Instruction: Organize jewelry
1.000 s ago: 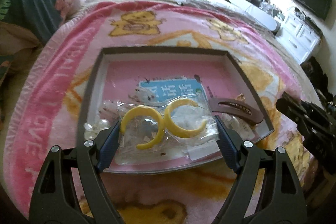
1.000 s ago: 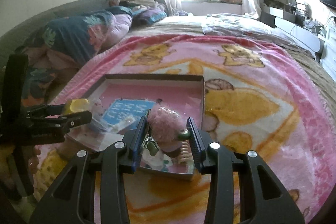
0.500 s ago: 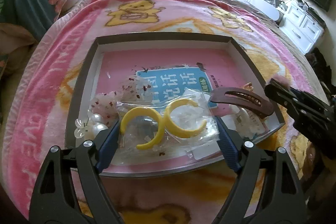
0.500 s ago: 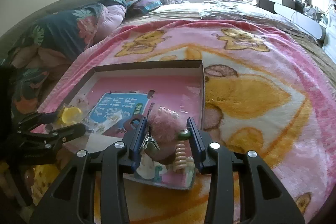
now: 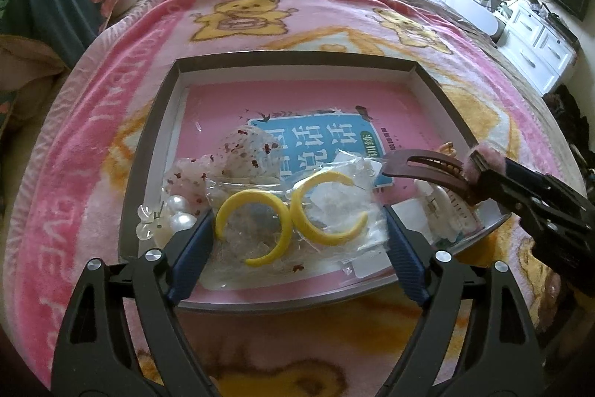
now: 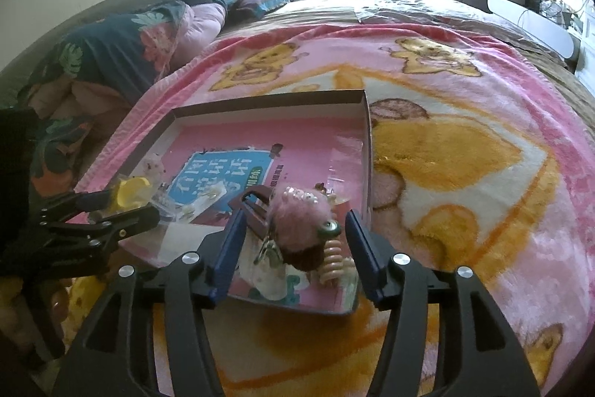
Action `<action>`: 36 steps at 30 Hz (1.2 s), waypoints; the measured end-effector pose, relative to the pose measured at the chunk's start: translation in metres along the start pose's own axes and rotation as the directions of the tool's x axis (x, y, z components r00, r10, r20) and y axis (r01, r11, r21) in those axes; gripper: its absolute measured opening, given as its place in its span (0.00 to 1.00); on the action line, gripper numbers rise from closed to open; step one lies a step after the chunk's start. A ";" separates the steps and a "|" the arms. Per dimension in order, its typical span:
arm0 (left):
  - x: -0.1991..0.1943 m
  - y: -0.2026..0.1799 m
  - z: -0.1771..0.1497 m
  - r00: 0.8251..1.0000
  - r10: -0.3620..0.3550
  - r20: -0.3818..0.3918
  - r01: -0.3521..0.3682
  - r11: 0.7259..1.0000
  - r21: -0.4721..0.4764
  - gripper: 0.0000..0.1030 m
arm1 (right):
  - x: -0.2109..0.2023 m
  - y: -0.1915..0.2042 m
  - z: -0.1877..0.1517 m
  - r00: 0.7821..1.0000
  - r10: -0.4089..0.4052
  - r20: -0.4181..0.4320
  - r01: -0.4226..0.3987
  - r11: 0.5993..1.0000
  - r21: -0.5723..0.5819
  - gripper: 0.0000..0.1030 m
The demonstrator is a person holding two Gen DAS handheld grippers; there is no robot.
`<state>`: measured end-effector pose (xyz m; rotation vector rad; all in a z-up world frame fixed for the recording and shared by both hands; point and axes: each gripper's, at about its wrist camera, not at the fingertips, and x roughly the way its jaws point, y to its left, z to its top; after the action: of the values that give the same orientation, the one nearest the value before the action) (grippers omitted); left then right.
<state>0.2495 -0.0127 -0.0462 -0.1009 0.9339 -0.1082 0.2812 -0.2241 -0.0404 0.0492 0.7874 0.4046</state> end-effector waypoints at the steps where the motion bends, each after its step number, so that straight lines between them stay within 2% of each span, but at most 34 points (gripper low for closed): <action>1: 0.000 0.001 0.000 1.000 0.000 -0.001 0.000 1.000 -0.002 0.79 | -0.002 -0.001 0.000 1.000 0.003 0.003 -0.003 1.000 0.005 0.57; 6: -0.005 0.001 -0.001 1.000 0.009 -0.003 -0.009 1.000 0.001 0.84 | -0.022 -0.003 -0.002 0.999 0.011 0.032 -0.012 1.000 0.027 0.68; 8: -0.009 0.001 -0.001 1.000 0.008 0.002 -0.008 1.000 0.000 0.85 | -0.030 -0.003 -0.002 0.999 0.016 0.044 -0.018 0.999 0.039 0.77; 10: -0.015 0.001 -0.001 1.000 0.005 0.009 -0.005 1.000 -0.004 0.88 | -0.040 -0.002 -0.003 0.998 0.019 0.060 -0.022 0.999 0.047 0.82; 15: -0.033 -0.001 -0.002 0.999 -0.001 0.036 0.001 1.000 -0.011 0.89 | -0.066 0.006 -0.003 0.995 0.014 0.098 -0.017 0.999 0.031 0.85; 19: -0.055 -0.002 -0.004 0.997 0.001 0.071 0.000 1.000 -0.016 0.91 | -0.087 0.011 -0.005 0.991 0.010 0.134 -0.012 1.000 0.019 0.92; 29: -0.111 -0.007 -0.024 0.988 0.000 0.152 0.003 1.000 -0.020 0.91 | -0.131 0.036 -0.018 0.982 0.022 0.189 -0.016 0.999 -0.032 0.95; 36: -0.132 -0.006 -0.048 0.985 0.002 0.171 0.003 1.000 -0.028 0.91 | -0.148 0.048 -0.032 0.978 0.022 0.205 -0.012 0.999 -0.052 0.95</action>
<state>0.1331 -0.0029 0.0312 -0.1347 0.7637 -0.0850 0.1492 -0.2388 0.0467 0.0500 0.5726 0.4283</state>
